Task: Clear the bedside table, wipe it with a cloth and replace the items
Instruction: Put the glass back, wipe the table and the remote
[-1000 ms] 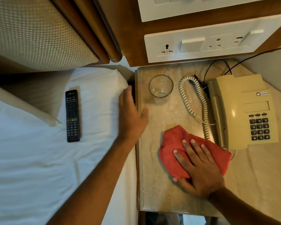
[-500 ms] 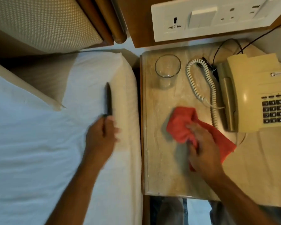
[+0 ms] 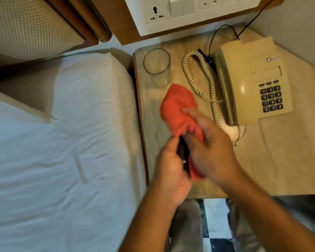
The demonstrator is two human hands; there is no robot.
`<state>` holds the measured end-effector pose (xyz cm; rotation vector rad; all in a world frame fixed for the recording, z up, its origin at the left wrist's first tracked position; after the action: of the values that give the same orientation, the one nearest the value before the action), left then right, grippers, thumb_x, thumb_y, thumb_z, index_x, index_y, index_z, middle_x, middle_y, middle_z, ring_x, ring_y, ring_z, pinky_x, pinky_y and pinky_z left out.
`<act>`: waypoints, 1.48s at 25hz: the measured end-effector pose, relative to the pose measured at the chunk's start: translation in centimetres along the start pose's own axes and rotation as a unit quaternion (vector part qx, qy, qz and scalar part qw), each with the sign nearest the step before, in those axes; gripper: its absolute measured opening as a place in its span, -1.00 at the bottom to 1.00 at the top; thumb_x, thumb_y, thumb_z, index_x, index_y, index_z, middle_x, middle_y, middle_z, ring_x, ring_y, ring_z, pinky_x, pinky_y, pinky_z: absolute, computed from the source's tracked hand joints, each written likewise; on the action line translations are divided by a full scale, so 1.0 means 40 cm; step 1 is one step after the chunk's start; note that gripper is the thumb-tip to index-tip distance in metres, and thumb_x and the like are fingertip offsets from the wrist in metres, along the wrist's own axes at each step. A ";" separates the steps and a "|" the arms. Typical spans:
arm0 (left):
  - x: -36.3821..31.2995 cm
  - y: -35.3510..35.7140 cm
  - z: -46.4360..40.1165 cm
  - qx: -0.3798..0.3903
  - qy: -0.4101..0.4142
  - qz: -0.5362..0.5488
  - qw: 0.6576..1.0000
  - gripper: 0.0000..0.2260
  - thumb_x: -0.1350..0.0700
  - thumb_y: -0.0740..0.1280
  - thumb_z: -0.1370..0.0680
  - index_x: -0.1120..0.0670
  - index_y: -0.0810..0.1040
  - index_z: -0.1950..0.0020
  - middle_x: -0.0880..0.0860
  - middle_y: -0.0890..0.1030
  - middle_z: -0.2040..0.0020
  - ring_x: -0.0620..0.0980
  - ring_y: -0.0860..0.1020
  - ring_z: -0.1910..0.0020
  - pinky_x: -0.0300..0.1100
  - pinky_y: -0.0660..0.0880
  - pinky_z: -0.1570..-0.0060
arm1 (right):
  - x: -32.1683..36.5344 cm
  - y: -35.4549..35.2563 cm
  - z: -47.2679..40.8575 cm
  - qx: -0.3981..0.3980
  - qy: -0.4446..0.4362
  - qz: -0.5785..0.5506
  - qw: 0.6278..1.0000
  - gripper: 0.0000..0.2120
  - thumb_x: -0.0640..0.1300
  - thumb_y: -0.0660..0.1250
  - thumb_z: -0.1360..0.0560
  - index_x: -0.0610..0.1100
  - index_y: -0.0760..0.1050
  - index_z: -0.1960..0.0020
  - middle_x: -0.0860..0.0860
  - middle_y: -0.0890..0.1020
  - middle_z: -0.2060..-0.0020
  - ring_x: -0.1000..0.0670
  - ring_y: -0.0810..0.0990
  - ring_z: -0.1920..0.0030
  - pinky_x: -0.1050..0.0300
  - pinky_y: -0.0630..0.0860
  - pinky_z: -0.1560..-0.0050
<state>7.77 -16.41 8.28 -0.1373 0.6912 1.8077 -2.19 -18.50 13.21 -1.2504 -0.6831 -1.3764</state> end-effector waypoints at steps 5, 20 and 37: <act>-0.018 -0.086 -0.046 -0.070 0.099 -0.040 0.992 -0.78 0.07 0.30 -0.57 0.07 0.74 0.07 0.06 0.71 0.08 -0.10 0.67 0.12 -0.20 0.60 0.11 | -0.103 0.010 0.078 0.158 0.043 -0.065 0.984 -0.63 -0.04 0.38 -0.54 0.24 0.54 -0.30 0.22 0.67 -0.13 0.26 0.61 -0.11 0.33 0.53 -0.07; -0.133 -0.113 -0.229 -0.333 0.239 -0.684 0.603 -0.39 -0.01 0.27 -0.62 0.33 0.22 -0.54 0.33 0.38 -0.42 0.32 0.40 -0.32 0.22 0.39 -0.22 | -0.399 0.005 0.111 0.095 -0.253 0.475 0.837 -0.30 0.33 0.25 -0.52 0.04 0.31 -0.56 -0.19 0.26 -0.58 -0.23 0.17 -0.60 -0.34 0.12 -0.52; 0.156 -0.228 -0.070 -0.110 0.314 -0.816 0.472 -0.40 0.05 0.08 -0.63 0.30 0.06 -0.61 0.31 0.02 -0.64 0.25 -0.06 -0.64 0.17 -0.07 -0.60 | -0.527 0.012 0.548 0.243 0.008 0.452 0.859 -0.39 0.27 0.21 -0.41 0.04 0.42 -0.39 -0.02 0.66 -0.01 -0.06 0.66 0.13 0.11 0.50 0.22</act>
<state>13.12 -10.93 -0.16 -1.2273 0.3948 -0.1813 1.43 8.44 -0.46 -0.9342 -0.3059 -0.3888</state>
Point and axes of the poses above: each hand's wrist, its own z-axis away from the middle knuckle, its own y-axis out of the palm, x = y × z, the point moved 8 cm from there along -z, towards the middle knuckle
